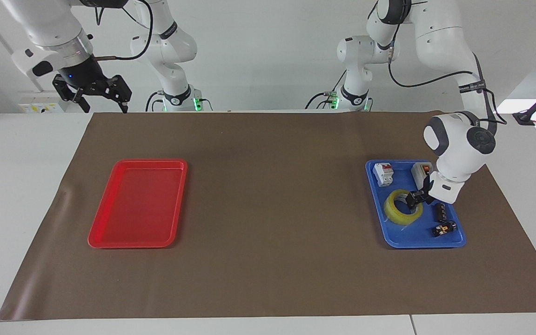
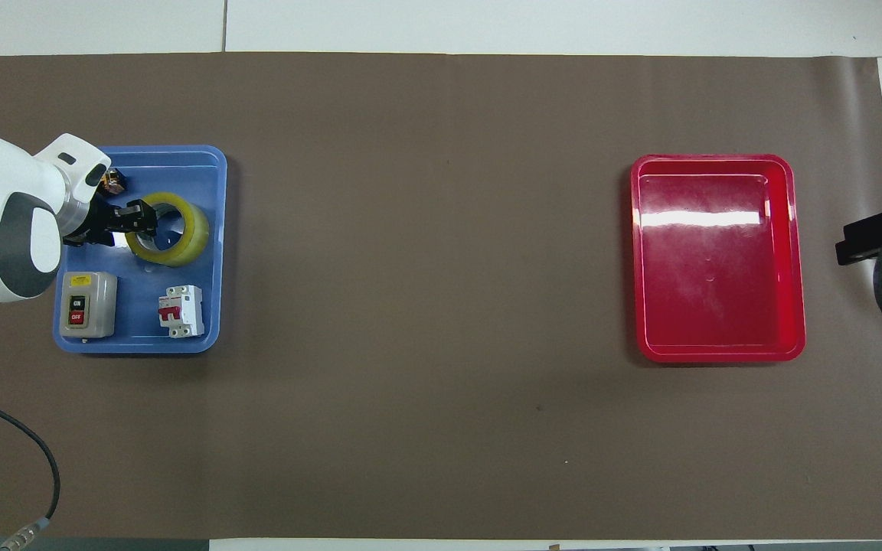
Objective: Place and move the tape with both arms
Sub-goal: 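Grasp the yellow tape with the left gripper and carry it out of the tray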
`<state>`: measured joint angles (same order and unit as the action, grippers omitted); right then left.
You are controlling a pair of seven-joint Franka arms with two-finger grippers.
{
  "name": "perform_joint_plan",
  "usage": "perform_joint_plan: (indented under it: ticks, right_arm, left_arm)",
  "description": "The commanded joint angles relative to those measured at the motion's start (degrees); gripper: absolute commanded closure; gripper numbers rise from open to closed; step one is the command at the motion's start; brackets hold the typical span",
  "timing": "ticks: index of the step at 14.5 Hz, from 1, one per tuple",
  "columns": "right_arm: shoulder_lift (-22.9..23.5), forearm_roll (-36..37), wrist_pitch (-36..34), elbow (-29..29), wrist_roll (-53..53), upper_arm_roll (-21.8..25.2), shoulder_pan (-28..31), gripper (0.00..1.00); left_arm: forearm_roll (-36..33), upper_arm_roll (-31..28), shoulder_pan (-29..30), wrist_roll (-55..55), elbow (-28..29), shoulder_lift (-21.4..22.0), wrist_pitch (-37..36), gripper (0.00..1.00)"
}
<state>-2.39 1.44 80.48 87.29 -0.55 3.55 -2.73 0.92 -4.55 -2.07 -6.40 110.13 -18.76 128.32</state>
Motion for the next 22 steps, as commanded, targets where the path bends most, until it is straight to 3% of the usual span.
perform_joint_plan:
  ticks: [1, 2, 3, 5, 10, 12, 16, 19, 22]
  right_arm:
    - [-0.6, 0.6, 1.2, 0.9, 0.7, -0.1, 0.1, 0.00]
    - [-0.6, 0.6, 1.2, 0.9, 0.7, -0.1, 0.1, 0.00]
    - [-0.6, 0.6, 1.2, 0.9, 0.7, -0.1, 0.1, 0.00]
    - [-0.6, 0.6, 1.2, 0.9, 0.7, -0.1, 0.1, 0.00]
    - [-0.6, 0.6, 1.2, 0.9, 0.7, -0.1, 0.1, 0.00]
    - [-0.5, 0.6, 1.2, 0.9, 0.7, -0.1, 0.1, 0.00]
    - [-0.6, 0.6, 1.2, 0.9, 0.7, -0.1, 0.1, 0.00]
    - [-0.6, 0.6, 1.2, 0.9, 0.7, -0.1, 0.1, 0.00]
    - [-0.6, 0.6, 1.2, 0.9, 0.7, -0.1, 0.1, 0.00]
  left_arm:
    - [-1.1, -0.4, -0.5, -1.2, 1.1, 0.3, 1.4, 0.60]
    - [-1.1, -0.4, -0.6, -1.2, 1.0, 0.3, 1.0, 0.97]
    - [-1.2, -0.4, -0.6, -1.2, 0.7, 0.3, 0.6, 1.00]
    - [-1.2, 0.4, -0.8, -1.4, -0.8, 0.4, -1.7, 1.00]
    - [-0.6, 3.3, -2.0, -5.1, -18.5, -0.3, -24.6, 1.00]
    - [-0.6, 7.1, -3.6, -13.3, -22.3, -0.7, -27.9, 1.00]
    - [-2.3, 21.7, -4.6, -32.0, -19.9, -0.7, -21.4, 1.00]
    - [-2.6, 27.7, -5.3, -39.0, -15.8, -1.1, -14.0, 1.00]
    - [-7.8, 31.0, -8.2, -46.1, -14.0, -3.6, -12.4, 1.00]
